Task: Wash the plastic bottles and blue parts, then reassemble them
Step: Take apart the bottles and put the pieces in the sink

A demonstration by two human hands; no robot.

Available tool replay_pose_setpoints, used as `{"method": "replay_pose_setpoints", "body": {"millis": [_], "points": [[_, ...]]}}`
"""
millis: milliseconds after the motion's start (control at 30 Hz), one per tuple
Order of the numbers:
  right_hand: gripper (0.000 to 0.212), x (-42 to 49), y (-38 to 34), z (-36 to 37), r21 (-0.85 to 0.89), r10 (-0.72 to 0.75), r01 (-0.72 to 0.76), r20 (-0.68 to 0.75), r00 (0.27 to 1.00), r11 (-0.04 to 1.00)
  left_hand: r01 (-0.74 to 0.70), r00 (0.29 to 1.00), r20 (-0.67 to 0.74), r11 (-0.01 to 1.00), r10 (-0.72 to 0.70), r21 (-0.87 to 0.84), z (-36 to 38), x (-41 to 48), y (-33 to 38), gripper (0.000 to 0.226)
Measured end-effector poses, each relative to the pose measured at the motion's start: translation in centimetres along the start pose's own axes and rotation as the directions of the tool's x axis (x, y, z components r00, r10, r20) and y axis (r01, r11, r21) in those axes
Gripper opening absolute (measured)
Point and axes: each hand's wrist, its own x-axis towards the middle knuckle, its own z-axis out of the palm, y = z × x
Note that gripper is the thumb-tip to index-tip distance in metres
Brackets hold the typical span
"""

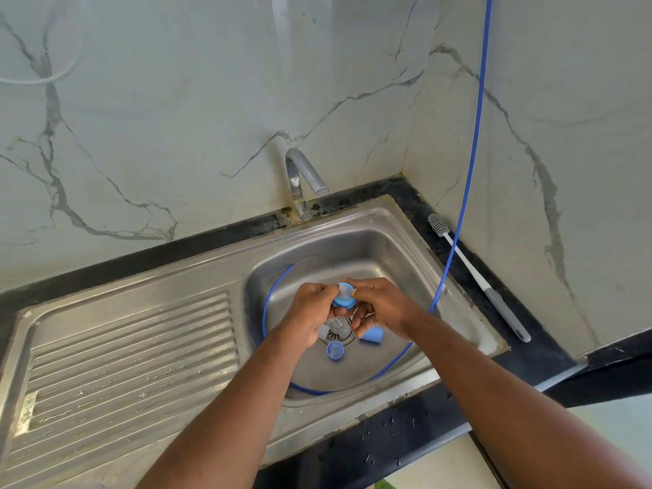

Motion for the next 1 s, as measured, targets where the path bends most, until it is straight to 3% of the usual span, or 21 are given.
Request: {"method": "replay_pose_setpoints", "body": {"millis": [200, 400, 567, 733, 833, 1000], "points": [[0.024, 0.6, 0.0, 0.4, 0.000, -0.040, 0.041, -0.054, 0.998, 0.999, -0.044, 0.998, 0.031, 0.995, 0.047, -0.086, -0.6, -0.3, 0.3, 0.021], [0.021, 2.0, 0.5, 1.7, -0.081, 0.055, -0.071, -0.187, 0.981, 0.994, -0.142, 0.990, 0.025, 0.986, 0.140, 0.083, -1.1, -0.2, -0.5, 0.017], [0.019, 3.0, 0.6, 2.3, -0.141, 0.109, -0.160, -0.315, 0.943, 0.977, -0.182, 0.980, 0.117, 0.969, 0.163, 0.168, -1.7, -0.7, -0.9, 0.010], [0.014, 2.8, 1.1, 2.9, -0.170, 0.109, -0.184, -0.374, 0.921, 0.968, -0.192, 0.980, 0.108, 0.942, 0.168, 0.274, -2.3, -1.4, -1.5, 0.024], [0.013, 2.0, 0.9, 3.4, -0.113, 0.045, -0.078, -0.275, 0.960, 0.991, -0.191, 0.982, 0.040, 0.953, 0.187, 0.234, -2.8, -1.6, -1.3, 0.016], [0.028, 0.3, -1.0, 2.9, -0.131, 0.006, 0.006, 0.091, 0.996, 0.991, -0.217, 0.972, -0.035, 0.942, 0.233, 0.257, -3.2, -2.1, -1.2, 0.018]]}}
